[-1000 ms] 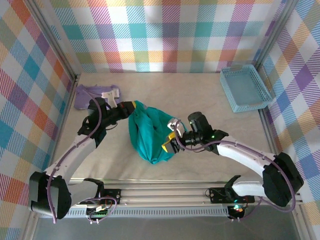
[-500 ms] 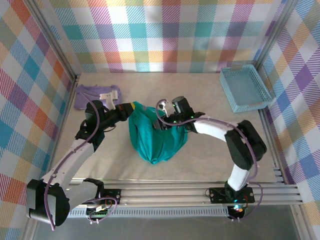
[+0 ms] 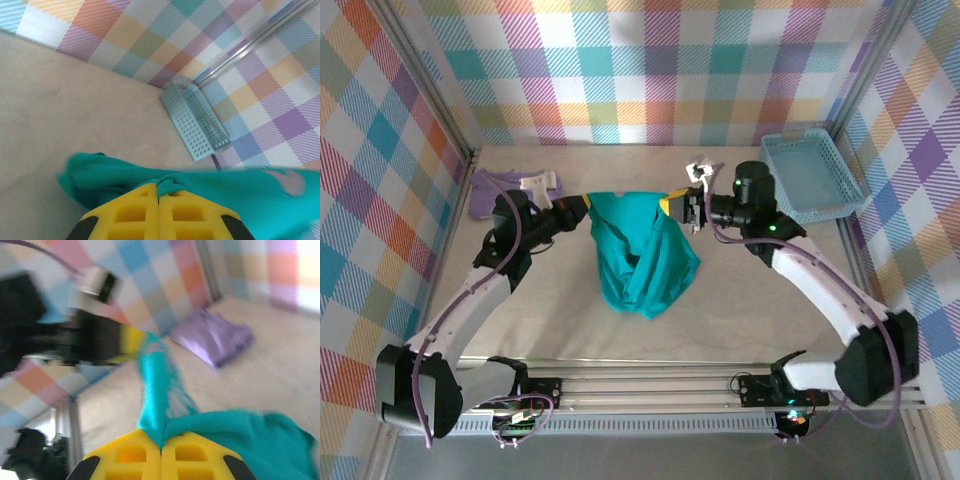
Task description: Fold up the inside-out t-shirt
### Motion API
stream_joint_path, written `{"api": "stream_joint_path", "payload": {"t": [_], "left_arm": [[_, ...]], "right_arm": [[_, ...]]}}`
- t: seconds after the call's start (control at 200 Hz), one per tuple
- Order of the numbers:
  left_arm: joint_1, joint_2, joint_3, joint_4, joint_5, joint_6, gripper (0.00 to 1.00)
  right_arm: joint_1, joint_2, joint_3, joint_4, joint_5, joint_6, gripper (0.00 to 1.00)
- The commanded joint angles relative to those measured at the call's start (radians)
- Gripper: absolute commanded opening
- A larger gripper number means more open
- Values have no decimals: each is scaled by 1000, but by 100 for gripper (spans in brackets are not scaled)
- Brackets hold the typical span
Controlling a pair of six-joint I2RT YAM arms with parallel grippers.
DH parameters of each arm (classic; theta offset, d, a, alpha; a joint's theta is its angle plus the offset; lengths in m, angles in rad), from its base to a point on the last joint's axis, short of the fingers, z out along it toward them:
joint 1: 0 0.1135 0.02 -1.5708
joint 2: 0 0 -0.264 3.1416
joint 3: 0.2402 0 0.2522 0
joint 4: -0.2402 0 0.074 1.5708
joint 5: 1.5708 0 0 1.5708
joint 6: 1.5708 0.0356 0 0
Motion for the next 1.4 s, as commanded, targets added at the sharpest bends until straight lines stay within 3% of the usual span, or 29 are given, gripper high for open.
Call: {"api": "stream_joint_path", "payload": {"t": [0.0,0.185,0.255,0.355,0.535,0.655,0.75,0.97,1.21,1.395], "left_arm": [[-9,43,108,13,-47,17,0],[-24,143,200,-151,-102,77,0],[-31,164,191,-199,-125,88,6],[-45,155,154,-284,-197,116,22],[-115,58,-13,-365,-269,100,51],[-198,35,-100,-380,-285,60,60],[-231,54,-130,-380,-325,46,61],[-215,84,-138,-459,-514,78,64],[-99,153,-189,-381,-421,30,60],[-72,279,-155,-314,-362,25,46]], "right_arm": [[2,-17,28,-39,-151,16,0],[-13,33,-9,42,-205,98,0],[-14,70,-16,18,-206,117,0],[-24,115,-32,-38,-164,149,0],[-35,172,-102,53,-136,293,0],[-35,196,-117,86,-133,317,0],[-35,204,-116,94,-125,319,0],[-39,199,-108,65,-107,299,0],[-46,207,-107,59,-99,289,0],[-48,211,-105,53,-99,283,0]]}}
